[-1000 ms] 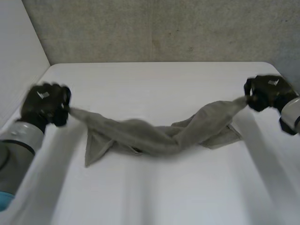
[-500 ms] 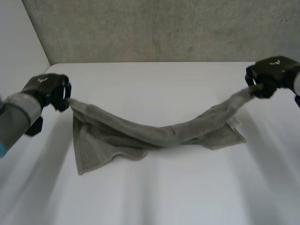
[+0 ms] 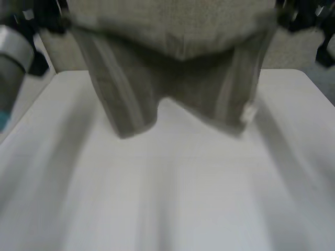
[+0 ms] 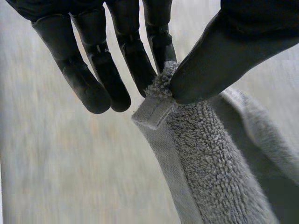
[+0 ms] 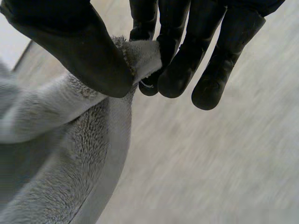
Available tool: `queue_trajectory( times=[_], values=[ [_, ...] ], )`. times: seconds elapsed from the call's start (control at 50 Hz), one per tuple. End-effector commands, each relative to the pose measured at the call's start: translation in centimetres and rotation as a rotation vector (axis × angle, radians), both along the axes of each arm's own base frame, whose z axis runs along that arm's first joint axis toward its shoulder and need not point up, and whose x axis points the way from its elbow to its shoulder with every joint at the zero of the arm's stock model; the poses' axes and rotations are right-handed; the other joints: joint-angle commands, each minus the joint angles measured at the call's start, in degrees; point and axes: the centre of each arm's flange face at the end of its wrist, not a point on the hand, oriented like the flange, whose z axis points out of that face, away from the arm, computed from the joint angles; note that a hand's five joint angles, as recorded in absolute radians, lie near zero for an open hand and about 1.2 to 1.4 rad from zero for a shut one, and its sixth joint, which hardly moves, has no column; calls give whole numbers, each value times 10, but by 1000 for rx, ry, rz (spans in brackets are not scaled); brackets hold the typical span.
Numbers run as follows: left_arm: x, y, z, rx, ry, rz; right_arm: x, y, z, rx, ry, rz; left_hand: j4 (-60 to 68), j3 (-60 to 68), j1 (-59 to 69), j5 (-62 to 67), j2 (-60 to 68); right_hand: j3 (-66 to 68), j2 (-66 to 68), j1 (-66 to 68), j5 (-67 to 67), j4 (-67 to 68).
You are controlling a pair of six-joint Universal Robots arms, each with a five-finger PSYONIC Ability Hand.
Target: Fold the towel.
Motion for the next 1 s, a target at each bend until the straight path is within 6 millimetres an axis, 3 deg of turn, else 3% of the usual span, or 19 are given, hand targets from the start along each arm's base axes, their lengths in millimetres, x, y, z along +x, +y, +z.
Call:
queue_trajectory(
  times=[0.02, 0.1, 0.2, 0.3, 0.32, 0.36, 0.4, 0.52, 0.58, 0.62, 0.74, 0.78, 0.82, 0.86, 0.9, 0.92, 0.94, 0.96, 1.0],
  values=[
    [15, 22, -80, 173, -117, -14, -5, 25, -77, 175, 206, 18, -67, -85, -25, -145, -55, 33, 34, 31, 35, 30],
    [21, 49, -111, 192, -189, -53, -20, 40, -92, 214, 254, -5, -67, -85, -25, -145, -55, 33, 34, 31, 35, 30],
    [25, 68, -104, 149, -215, -75, -38, 55, -85, 211, 253, -23, -67, -85, -25, -145, -55, 33, 34, 31, 35, 30],
    [32, 78, -70, 69, -196, -49, -44, 77, -38, 162, 169, -41, -67, -85, -25, -145, -55, 33, 34, 31, 35, 30],
    [33, 85, -53, 33, -187, -45, -44, 77, -38, 162, 168, -41, -67, -85, -25, -145, -55, 33, 34, 31, 35, 30],
    [34, 90, -36, 0, -177, -41, -45, 90, 2, 105, 116, -46, -67, -85, -25, -145, -55, 33, 34, 31, 35, 30],
    [36, 99, -5, -39, -148, -37, -45, 95, 18, 87, 104, -46, -67, -85, -25, -145, -55, 33, 34, 31, 35, 30],
    [39, 101, 19, -9, -101, -23, -61, 91, 49, 81, 110, -95, -67, -85, -25, -145, -55, 33, 34, 31, 35, 30],
    [41, 89, 5, 86, -105, 7, -62, 81, 40, 126, 123, -95, -67, -85, -25, -145, -55, 33, 34, 31, 35, 30],
    [39, 65, -28, 223, -122, 20, -56, 61, 9, 243, 189, -68, -67, -85, -25, -145, -55, 33, 34, 31, 35, 30],
    [35, 33, -76, 384, -167, 39, -31, 36, -56, 423, 430, -17, -67, -85, -25, -145, -55, 33, 34, 31, 35, 30],
    [32, 9, -103, 476, -234, 62, -31, 25, -69, 455, 472, -47, -67, -85, -25, -145, -55, 33, 34, 31, 35, 30],
    [30, -1, -107, 496, -267, 75, -32, 12, -77, 465, 503, -93, -67, -85, -25, -145, -55, 33, 34, 31, 35, 30],
    [24, -11, -104, 497, -290, 78, -29, 0, -79, 450, 524, -134, -67, -85, -25, -145, -55, 33, 34, 31, 35, 30],
    [18, -20, -95, 481, -297, 85, -15, -17, -58, 341, 510, -200, -67, -85, -25, -145, -55, 33, 34, 31, 35, 30],
    [15, -29, -77, 438, -285, 92, -15, -17, -58, 340, 510, -201, -67, -85, -25, -145, -55, 33, 34, 31, 35, 30],
    [12, -37, -53, 369, -260, 99, -4, -20, -36, 248, 473, -225, -67, -85, -25, -145, -55, 33, 34, 31, 35, 30],
    [12, -37, -53, 368, -260, 99, -4, -20, -36, 247, 472, -225, -67, -85, -25, -145, -55, 33, 34, 31, 35, 30],
    [6, -41, 2, 202, -179, 100, 16, -22, 12, 51, 287, -235, -67, -85, -25, -145, -55, 33, 34, 31, 35, 30]
  ],
)
